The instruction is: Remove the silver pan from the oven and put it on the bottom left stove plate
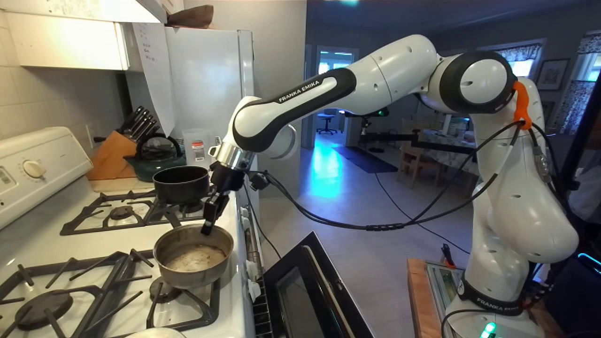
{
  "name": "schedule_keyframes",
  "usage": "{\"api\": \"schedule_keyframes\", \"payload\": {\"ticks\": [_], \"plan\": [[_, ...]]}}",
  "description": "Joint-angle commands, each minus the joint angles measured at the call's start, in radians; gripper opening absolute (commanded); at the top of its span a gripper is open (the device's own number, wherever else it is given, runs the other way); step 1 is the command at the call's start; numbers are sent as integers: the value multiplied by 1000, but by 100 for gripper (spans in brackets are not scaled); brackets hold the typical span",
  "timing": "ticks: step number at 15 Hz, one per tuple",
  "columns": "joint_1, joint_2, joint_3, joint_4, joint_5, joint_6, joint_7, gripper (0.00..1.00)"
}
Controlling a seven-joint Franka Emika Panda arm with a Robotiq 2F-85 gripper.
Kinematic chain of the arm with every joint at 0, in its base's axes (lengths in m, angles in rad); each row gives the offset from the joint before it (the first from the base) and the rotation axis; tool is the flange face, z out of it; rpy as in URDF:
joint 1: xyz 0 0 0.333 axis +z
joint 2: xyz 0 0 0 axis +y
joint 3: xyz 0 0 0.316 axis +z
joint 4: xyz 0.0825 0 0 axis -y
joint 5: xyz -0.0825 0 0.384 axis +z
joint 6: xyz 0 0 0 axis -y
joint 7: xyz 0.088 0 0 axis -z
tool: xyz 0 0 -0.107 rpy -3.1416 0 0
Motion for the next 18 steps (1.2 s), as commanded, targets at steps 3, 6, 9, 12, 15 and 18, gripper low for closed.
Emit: {"api": "schedule_keyframes", "payload": {"ticks": [3,6,9,12,15,18], "plan": [[-15,53,25,77,-27,-22,70,2],[-11,70,25,98,-37,-23,96,2],[-7,85,25,114,-51,-22,120,2],[0,96,24,126,-71,-23,151,2],[4,107,27,139,-91,-23,182,2],[7,111,27,144,-108,-21,206,2]]}}
